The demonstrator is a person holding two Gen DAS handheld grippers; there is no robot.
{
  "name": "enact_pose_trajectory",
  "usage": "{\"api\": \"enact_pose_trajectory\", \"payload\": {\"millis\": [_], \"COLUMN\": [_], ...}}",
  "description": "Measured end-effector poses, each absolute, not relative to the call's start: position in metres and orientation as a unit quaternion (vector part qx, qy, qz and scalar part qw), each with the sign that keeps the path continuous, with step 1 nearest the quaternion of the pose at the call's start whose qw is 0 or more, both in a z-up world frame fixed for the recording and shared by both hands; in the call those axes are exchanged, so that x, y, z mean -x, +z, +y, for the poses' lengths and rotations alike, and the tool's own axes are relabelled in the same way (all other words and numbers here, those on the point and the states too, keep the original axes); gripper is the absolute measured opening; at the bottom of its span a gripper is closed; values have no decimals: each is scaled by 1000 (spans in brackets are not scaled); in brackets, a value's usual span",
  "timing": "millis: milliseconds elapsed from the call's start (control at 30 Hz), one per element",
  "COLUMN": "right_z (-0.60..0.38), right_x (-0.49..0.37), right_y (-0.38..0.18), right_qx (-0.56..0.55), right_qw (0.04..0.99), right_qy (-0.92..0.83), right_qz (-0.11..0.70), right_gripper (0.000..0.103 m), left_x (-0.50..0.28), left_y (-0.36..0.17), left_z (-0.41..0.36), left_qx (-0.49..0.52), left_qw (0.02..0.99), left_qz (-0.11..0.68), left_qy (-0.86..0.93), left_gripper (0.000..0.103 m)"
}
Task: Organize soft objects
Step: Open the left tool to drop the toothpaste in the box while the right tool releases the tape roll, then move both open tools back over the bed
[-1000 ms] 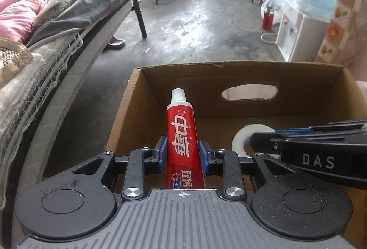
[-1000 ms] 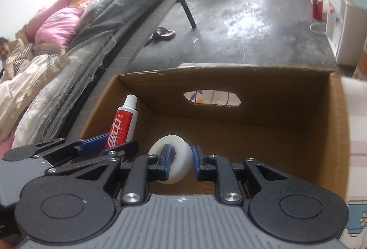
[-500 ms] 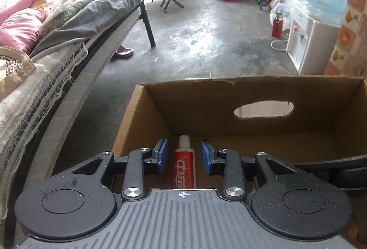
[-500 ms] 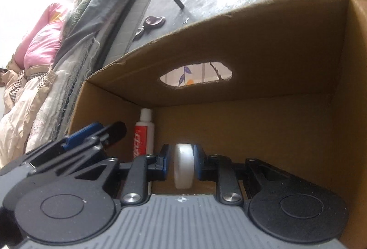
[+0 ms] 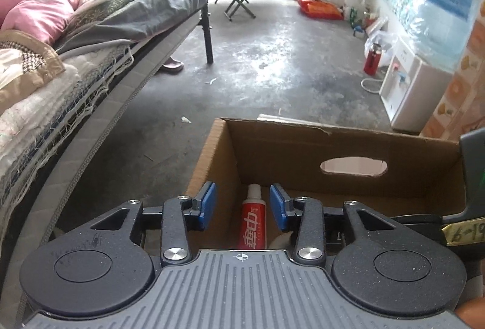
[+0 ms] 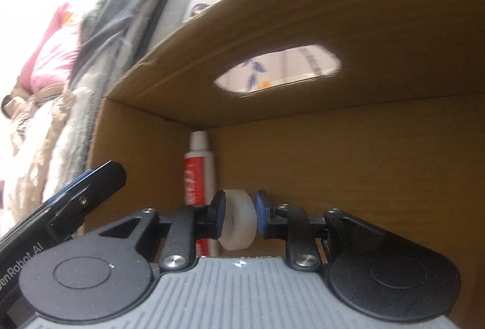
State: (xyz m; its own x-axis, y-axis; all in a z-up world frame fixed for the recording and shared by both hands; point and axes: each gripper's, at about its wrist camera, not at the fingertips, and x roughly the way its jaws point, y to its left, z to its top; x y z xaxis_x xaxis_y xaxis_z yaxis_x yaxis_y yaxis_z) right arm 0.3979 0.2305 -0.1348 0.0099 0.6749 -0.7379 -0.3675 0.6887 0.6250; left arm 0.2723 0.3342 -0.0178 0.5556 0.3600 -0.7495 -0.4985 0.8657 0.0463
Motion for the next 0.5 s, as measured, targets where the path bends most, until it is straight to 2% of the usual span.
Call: {"api": "enact_pose_trajectory", "payload": {"millis": [100,167,200,333,500], "right_z": [231,225,222,196,137], "right_x": [-395,-390,-387,-369,-335], "right_y": [-123,-108,-100,-60,-8], "right_qx": [-111,-95,-90,-82,-78], "right_qw": [716,738,746,770,792], "right_qy": [376,373,374,389,415], "right_qz": [578,554,543,500,442], "right_gripper": [26,39,51,52,53], "left_x": [-268,-264,-262,-251,-220], "left_y": [-15,-12,-9,6,40], "left_z": [333,331,329,319,294], "left_qx": [93,96,98,102,99], "left_qw": [879,880,882,888,905], "left_qz": [398,393,390,381,357], "left_qy": [244,247,246,236,208], "left_gripper": [43,48,50,55,69]}}
